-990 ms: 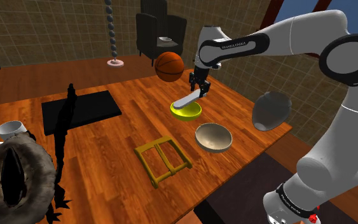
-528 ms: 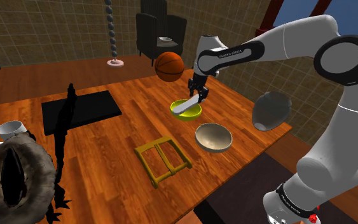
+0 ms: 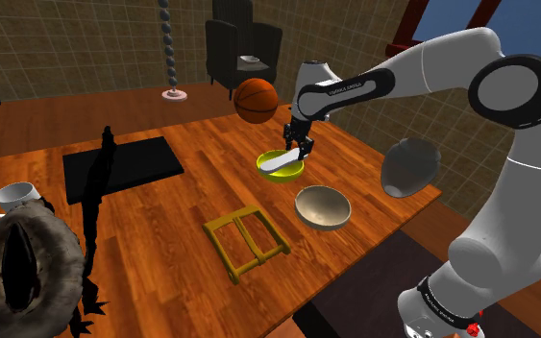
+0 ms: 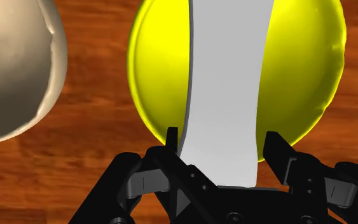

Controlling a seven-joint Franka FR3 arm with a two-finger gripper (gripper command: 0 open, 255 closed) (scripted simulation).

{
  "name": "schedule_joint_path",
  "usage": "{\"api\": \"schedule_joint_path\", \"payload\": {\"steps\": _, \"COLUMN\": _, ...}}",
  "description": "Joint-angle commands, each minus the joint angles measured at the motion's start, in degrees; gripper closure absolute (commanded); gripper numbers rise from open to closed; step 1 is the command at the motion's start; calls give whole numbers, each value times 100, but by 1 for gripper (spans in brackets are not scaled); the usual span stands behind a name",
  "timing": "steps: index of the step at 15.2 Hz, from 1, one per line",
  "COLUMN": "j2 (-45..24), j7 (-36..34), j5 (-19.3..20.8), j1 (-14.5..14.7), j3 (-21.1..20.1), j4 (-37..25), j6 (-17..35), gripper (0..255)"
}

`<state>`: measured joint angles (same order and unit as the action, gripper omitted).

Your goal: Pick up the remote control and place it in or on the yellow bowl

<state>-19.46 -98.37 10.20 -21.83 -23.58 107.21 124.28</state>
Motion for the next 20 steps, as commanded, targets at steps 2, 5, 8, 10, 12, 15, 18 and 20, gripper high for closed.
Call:
{"api": "schedule_joint_path", "payload": {"steps": 2, "j2": -8, "j7": -2, "j5": -1, "j1": 3, "j3": -2, "j4": 5, "j6": 7, "gripper": 255}}
{"api": "schedule_joint_path", "payload": {"steps": 5, "j2": -3, "j7": -5, "j5": -2, "j1": 5, "j3": -4, "j4": 13, "j6": 10, "gripper": 0}}
{"api": "schedule_joint_path", "payload": {"steps": 8, "j2": -5, "j7": -6, "j5": -2, "j1": 5, "j3": -4, "j4": 11, "j6": 10, "gripper": 0}}
{"api": "schedule_joint_path", "payload": {"steps": 10, "j2": 85, "j7": 32, "j5": -54, "j1": -11, "j3": -25, "j4": -72, "j6": -154, "gripper": 0}}
{"api": "schedule_joint_path", "payload": {"steps": 12, "j2": 251, "j7": 94, "j5": -151, "j1": -33, "j3": -63, "j4": -249, "j6": -483, "gripper": 0}}
{"api": "schedule_joint_path", "payload": {"steps": 15, "j2": 310, "j7": 117, "j5": -185, "j1": -39, "j3": -75, "j4": -328, "j6": -615, "gripper": 0}}
{"api": "schedule_joint_path", "payload": {"steps": 18, "j2": 310, "j7": 117, "j5": -185, "j1": -39, "j3": -75, "j4": -329, "j6": -615, "gripper": 0}}
{"api": "schedule_joint_path", "payload": {"steps": 20, "j2": 310, "j7": 117, "j5": -185, "j1": -39, "j3": -75, "j4": -329, "j6": -615, "gripper": 0}}
